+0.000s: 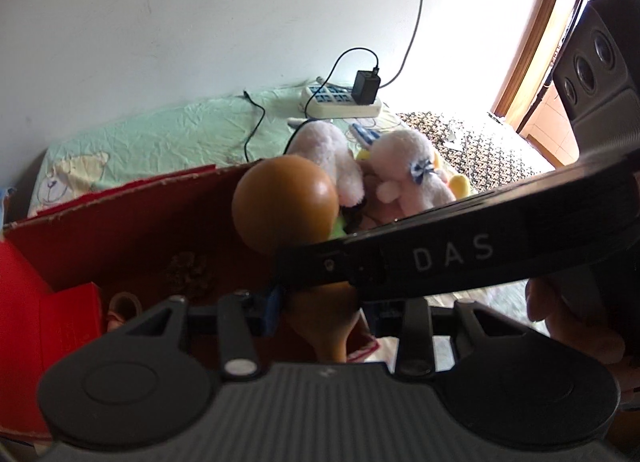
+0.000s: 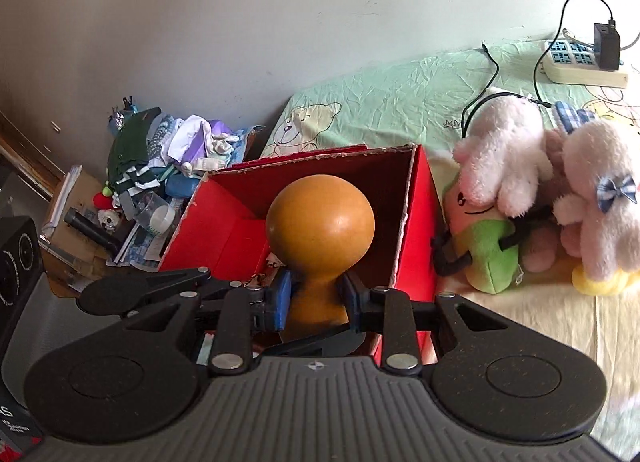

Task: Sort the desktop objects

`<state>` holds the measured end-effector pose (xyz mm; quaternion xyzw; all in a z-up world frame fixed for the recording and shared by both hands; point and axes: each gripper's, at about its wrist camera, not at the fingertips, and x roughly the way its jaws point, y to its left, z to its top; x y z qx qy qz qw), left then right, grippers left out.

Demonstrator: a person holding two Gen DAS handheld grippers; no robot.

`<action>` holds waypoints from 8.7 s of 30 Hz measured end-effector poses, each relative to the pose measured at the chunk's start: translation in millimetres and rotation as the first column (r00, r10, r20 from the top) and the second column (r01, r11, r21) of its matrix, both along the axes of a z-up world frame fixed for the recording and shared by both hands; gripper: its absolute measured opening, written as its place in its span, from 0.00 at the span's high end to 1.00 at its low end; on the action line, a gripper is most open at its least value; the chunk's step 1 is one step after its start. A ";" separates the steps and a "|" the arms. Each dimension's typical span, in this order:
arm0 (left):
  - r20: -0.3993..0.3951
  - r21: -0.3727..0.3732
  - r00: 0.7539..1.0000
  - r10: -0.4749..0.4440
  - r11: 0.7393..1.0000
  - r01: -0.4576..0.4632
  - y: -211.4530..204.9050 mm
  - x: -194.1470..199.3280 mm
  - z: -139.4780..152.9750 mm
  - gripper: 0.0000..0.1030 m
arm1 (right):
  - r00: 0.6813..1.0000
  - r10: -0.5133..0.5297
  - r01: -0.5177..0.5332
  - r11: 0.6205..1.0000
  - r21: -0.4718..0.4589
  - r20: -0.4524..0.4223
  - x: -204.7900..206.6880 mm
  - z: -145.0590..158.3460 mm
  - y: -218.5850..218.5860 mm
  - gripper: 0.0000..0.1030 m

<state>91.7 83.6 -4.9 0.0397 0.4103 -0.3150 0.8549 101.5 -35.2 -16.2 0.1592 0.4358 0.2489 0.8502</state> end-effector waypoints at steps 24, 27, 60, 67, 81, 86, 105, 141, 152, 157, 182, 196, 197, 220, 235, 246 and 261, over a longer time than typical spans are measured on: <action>-0.063 0.054 0.997 0.050 0.997 -0.046 62.6 59.1 -47.2 0.36 | 0.990 -0.139 0.135 0.985 -0.104 -0.031 41.5 -33.7 15.3 1.00; 0.010 0.092 0.991 0.136 0.986 -0.136 82.7 64.9 -42.9 0.29 | 0.990 -0.142 0.139 0.984 -0.107 -0.020 40.1 -32.0 16.9 0.95; 0.079 0.384 0.961 0.264 0.882 -0.273 88.6 33.3 -69.8 0.19 | 0.953 -0.016 0.145 0.899 -0.412 0.301 -4.3 -56.8 109.7 0.44; 0.026 0.376 0.955 0.296 0.882 -0.284 105.6 3.7 -71.6 0.17 | 0.947 0.003 0.132 0.907 -0.400 0.321 -39.8 -64.1 125.8 0.44; 0.014 0.319 0.917 0.398 0.868 -0.382 114.7 1.0 -55.9 0.06 | 0.944 -0.174 0.228 0.958 -0.174 0.282 -45.9 -57.2 100.6 0.40; 0.046 0.298 0.909 0.415 0.863 -0.409 109.7 -7.3 -44.7 0.05 | 0.931 -0.273 0.300 0.950 -0.083 0.242 -58.4 -38.8 79.5 0.39; 0.022 0.303 0.889 0.458 0.844 -0.442 69.2 -16.3 -25.9 0.01 | 0.900 -0.298 0.358 0.921 -0.152 0.317 -102.4 -23.3 45.5 0.14; 0.132 0.360 0.907 0.400 0.833 -0.420 -197.9 -55.0 -15.1 0.01 | 0.939 -0.320 0.334 0.935 -0.116 0.127 -98.9 -53.3 -217.6 0.19; 0.131 0.428 0.821 0.556 0.715 -0.553 -113.5 -72.8 -3.4 0.01 | 0.997 -0.066 0.071 0.990 -0.120 0.043 -110.5 -62.9 -138.6 0.21; 0.126 0.430 0.808 0.575 0.702 -0.567 -66.3 -90.5 -1.0 0.01 | 1.000 0.005 -0.001 0.991 -0.133 0.030 -122.3 -60.6 -92.7 0.21; -0.061 0.358 0.870 0.490 0.824 -0.439 117.6 -125.1 -26.8 0.00 | 0.983 -0.185 0.181 0.930 -0.321 0.018 -171.5 -50.8 85.9 0.23; -0.051 0.351 0.874 0.484 0.828 -0.438 137.2 -123.7 -15.7 0.00 | 0.969 -0.236 0.245 0.930 -0.273 0.068 -171.2 -28.6 100.6 0.23; -0.049 0.349 0.874 0.484 0.828 -0.439 138.0 -123.1 -13.5 0.00 | 0.968 -0.239 0.250 0.928 -0.277 0.074 -171.6 -27.6 100.9 0.23; -0.004 0.299 0.868 0.497 0.828 -0.473 137.9 -92.8 9.4 0.00 | 0.884 -0.456 0.460 0.816 -0.351 0.098 -136.6 -20.6 100.8 0.15; -0.039 0.272 0.874 0.485 0.847 -0.457 131.7 -81.3 4.0 0.00 | 0.890 -0.439 0.451 0.813 -0.367 0.122 -125.8 -12.0 108.9 0.09; 0.001 0.285 0.882 0.472 0.845 -0.453 131.7 -77.2 3.0 0.00 | 0.904 -0.410 0.425 0.838 -0.343 0.121 -126.2 -12.7 116.7 0.10; 0.035 0.289 0.876 0.481 0.834 -0.470 145.4 -77.7 3.6 0.00 | 0.912 -0.395 0.405 0.834 -0.374 0.108 -130.1 -14.3 117.1 0.11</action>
